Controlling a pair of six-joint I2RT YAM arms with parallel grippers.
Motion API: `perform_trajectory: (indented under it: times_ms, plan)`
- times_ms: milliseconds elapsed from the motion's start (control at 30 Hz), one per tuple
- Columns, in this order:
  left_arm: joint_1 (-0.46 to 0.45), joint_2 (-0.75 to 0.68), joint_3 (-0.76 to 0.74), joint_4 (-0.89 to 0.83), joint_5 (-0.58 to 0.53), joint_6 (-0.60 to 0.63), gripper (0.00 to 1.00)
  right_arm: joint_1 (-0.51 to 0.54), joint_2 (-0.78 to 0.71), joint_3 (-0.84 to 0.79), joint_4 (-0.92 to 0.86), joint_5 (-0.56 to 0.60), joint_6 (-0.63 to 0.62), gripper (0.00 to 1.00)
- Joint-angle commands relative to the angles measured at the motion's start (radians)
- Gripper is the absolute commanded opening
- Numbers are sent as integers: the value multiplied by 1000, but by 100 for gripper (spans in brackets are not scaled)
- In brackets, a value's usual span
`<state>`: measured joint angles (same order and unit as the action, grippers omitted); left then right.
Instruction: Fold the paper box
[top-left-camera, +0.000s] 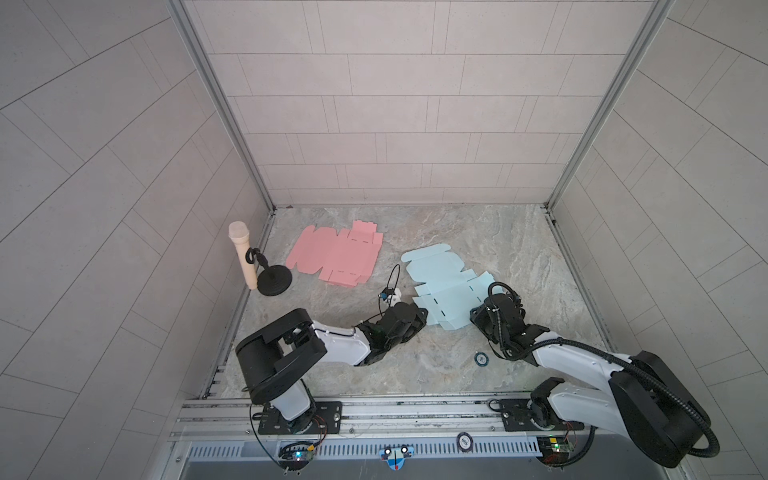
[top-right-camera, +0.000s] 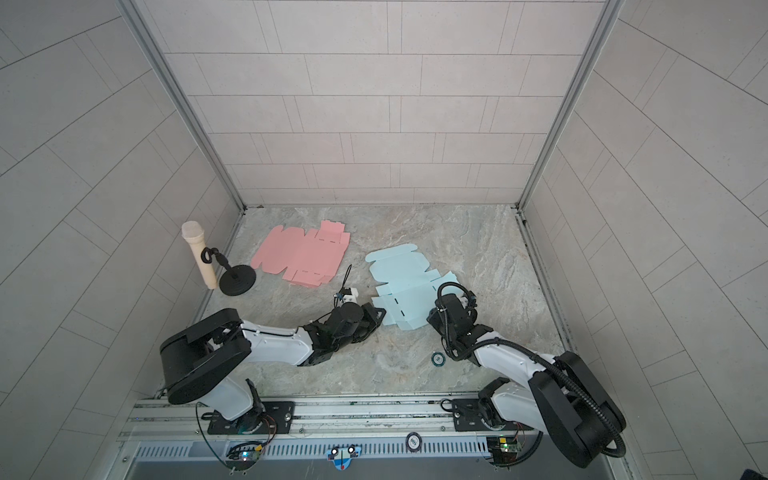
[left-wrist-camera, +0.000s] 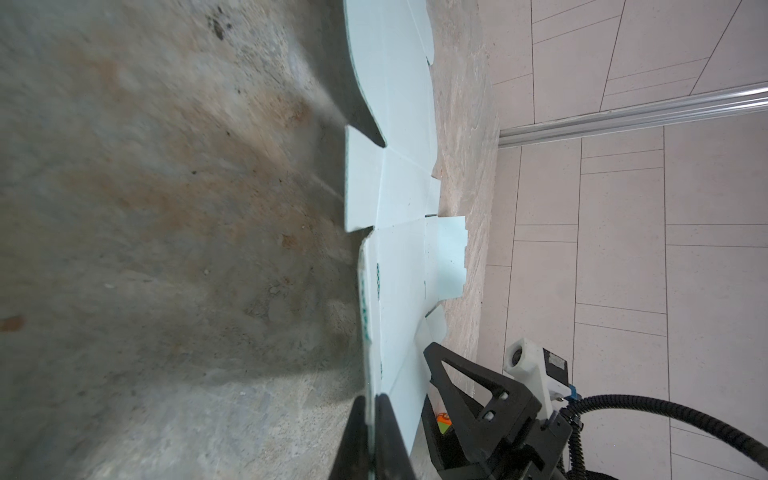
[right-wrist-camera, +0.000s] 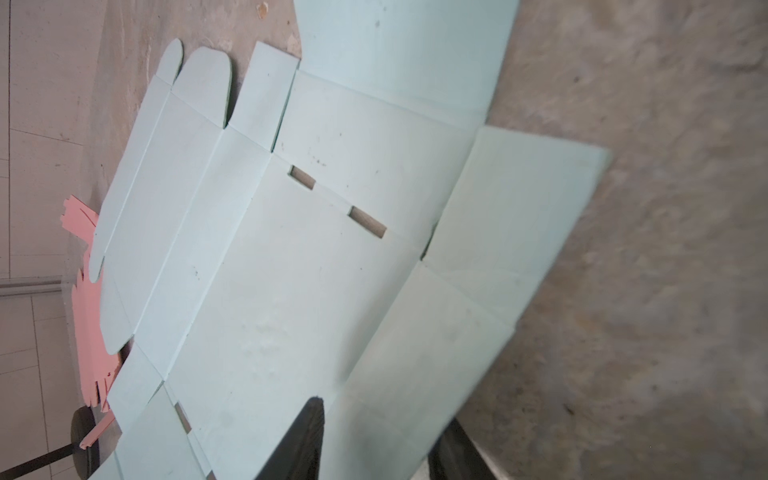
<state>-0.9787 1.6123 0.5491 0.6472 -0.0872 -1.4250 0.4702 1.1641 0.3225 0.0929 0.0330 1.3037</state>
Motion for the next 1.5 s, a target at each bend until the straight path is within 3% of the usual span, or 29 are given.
perform_trajectory:
  times_ms: [0, 267, 400, 533, 667, 733, 1000, 1200, 1367, 1467]
  plan:
    - [-9, 20, -8, 29, -1, 2, 4, -4, -17, -8, -38, 44, 21, 41]
    - [-37, 27, -20, 61, 17, 0, 9, -9, -13, 0, -71, 60, 12, 30]
    - [-49, 3, -46, 57, 15, 16, 19, -11, -36, 4, -93, 76, -1, 26]
    - [-49, -45, -80, 25, 3, 47, 46, -14, -61, 10, -130, 98, -21, 23]
    - [-49, -131, -111, -59, 7, 110, 81, -28, -87, 23, -171, 107, -57, 19]
    - [-49, -185, -124, -100, 9, 162, 86, -32, -98, 36, -193, 117, -86, 19]
    - [-49, -448, -56, -454, -25, 472, 86, -118, -103, 83, -226, 25, -242, 17]
    - [-49, -483, 44, -605, 7, 678, 84, -214, -67, 173, -316, -90, -376, 18]
    - [-8, -414, 144, -690, 107, 775, 83, -214, -99, 242, -447, -133, -417, 36]
    - [87, -346, 166, -707, 190, 780, 76, -199, -121, 244, -498, -153, -406, 50]
